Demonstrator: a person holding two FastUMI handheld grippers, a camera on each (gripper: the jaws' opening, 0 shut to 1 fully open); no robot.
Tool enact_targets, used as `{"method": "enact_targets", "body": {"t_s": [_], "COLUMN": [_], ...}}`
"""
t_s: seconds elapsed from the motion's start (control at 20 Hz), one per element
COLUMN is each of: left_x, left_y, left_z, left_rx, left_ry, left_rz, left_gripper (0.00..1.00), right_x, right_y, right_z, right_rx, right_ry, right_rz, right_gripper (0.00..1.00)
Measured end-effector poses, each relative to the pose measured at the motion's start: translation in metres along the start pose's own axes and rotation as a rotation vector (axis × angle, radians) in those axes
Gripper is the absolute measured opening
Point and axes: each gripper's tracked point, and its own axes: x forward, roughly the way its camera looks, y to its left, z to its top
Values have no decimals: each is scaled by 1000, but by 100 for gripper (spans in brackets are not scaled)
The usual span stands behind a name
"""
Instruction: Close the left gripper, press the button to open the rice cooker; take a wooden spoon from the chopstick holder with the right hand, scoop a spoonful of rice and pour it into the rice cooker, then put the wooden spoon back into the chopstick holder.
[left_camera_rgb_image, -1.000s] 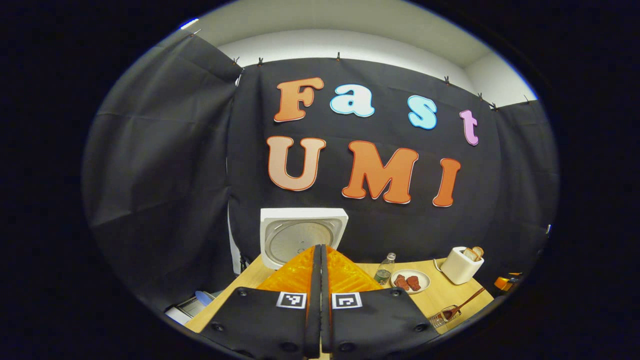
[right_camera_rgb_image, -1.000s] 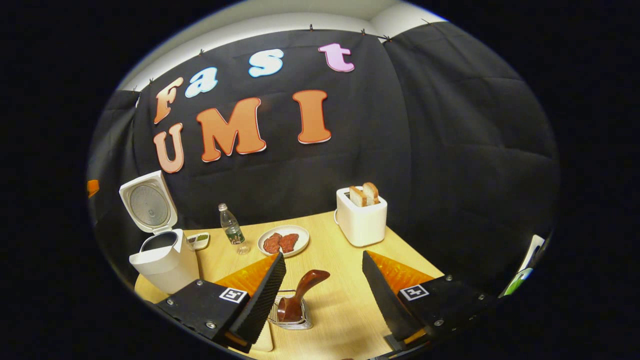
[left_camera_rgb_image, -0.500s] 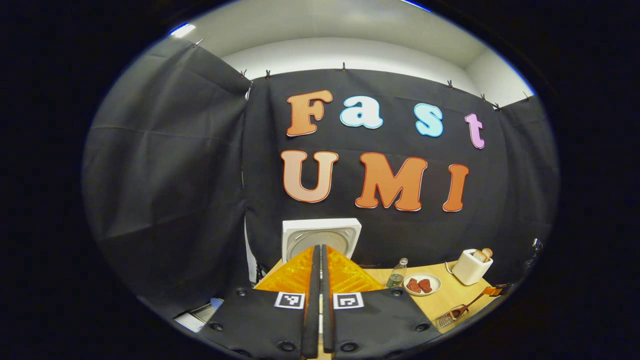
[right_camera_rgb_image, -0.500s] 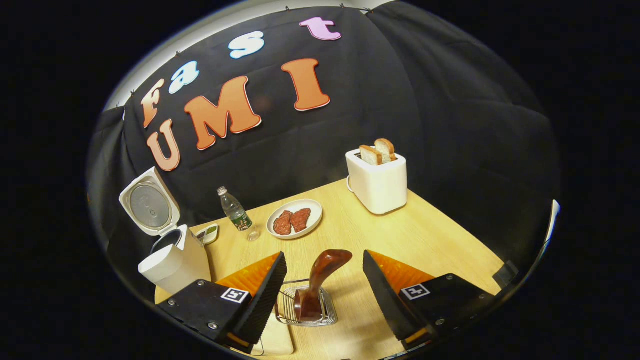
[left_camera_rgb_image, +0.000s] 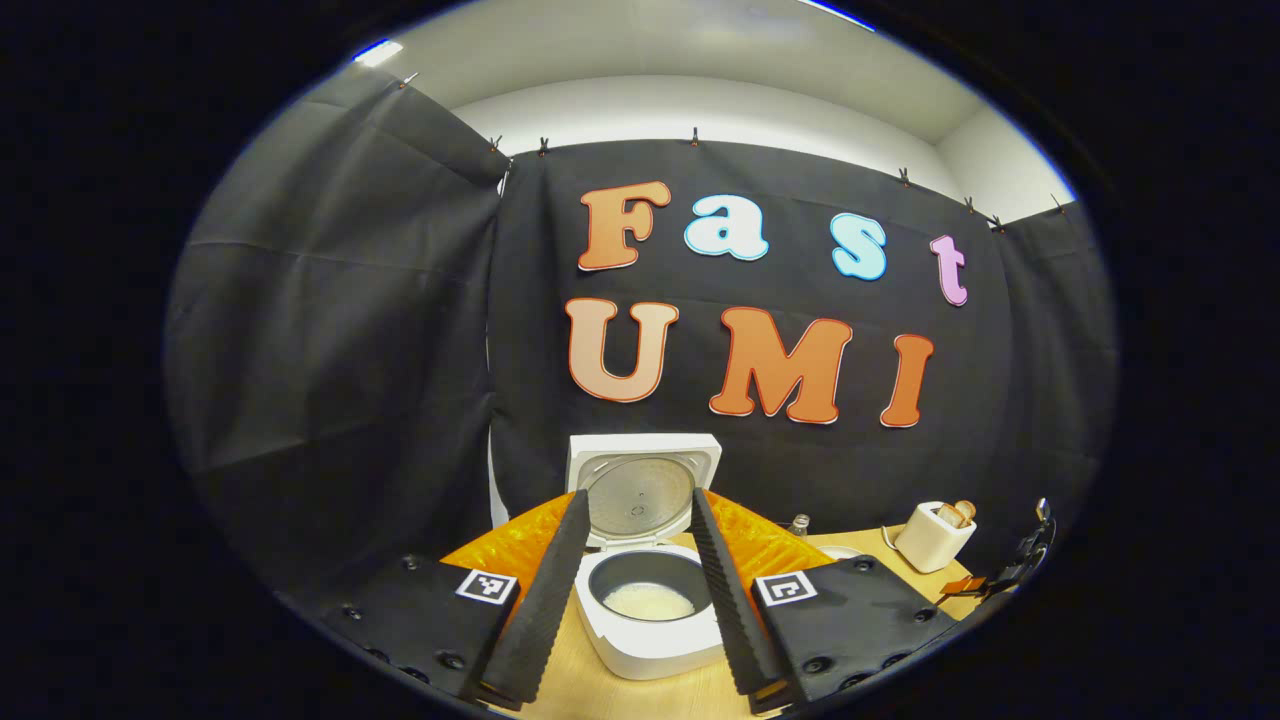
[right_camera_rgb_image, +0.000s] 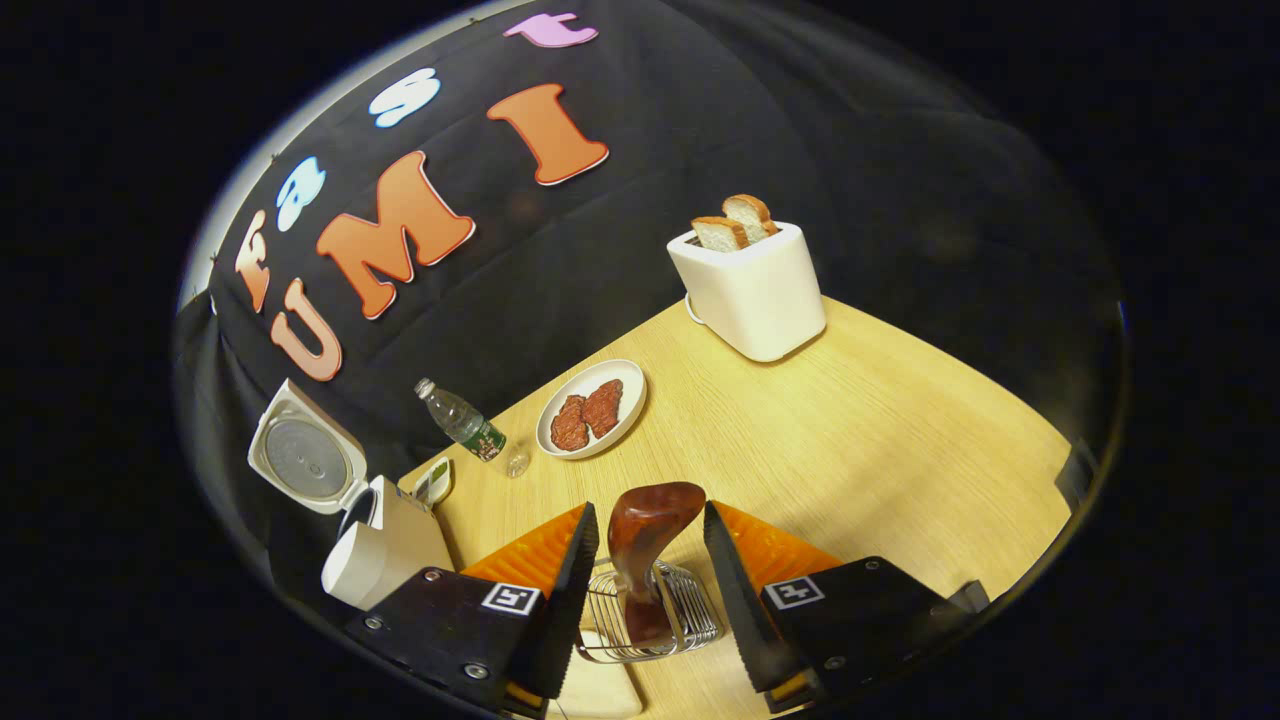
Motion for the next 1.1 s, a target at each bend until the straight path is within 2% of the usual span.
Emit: {"method": "enact_targets", "body": {"t_s": [0.05,0.1,0.15,0.25,0.35,0.4,0.45,0.65,0.95,1.1], "left_x": [1,2,-1,4,6,8,7,11,16,20], "left_y": [1,2,5,6,9,9,11,16,19,21], "left_z": [-3,-2,-1,-7,-7,-8,-9,-10,-5,0], "left_rx": [3,2,5,-7,-23,-28,-32,-29,-20,-24], "left_ry": [1,2,8,10,12,15,18,18,18,19], "left_rz": [2,2,3,1,-2,-6,-8,-29,-88,-128], "left_gripper": [75,88,100,98,100,98,98,100,100,100], "right_x": [1,0,1,0,-3,-5,-6,-18,-72,-103], "right_y": [2,4,6,12,21,23,26,36,76,103], "right_z": [4,6,6,3,-3,-3,-5,8,43,47], "right_rx": [17,26,32,62,87,71,58,-9,-107,-132], "right_ry": [-9,-19,-15,15,41,36,28,-37,-208,-277], "right_rz": [9,16,25,47,76,71,68,32,16,26], "right_gripper": [62,57,46,35,27,19,20,13,13,13]}}
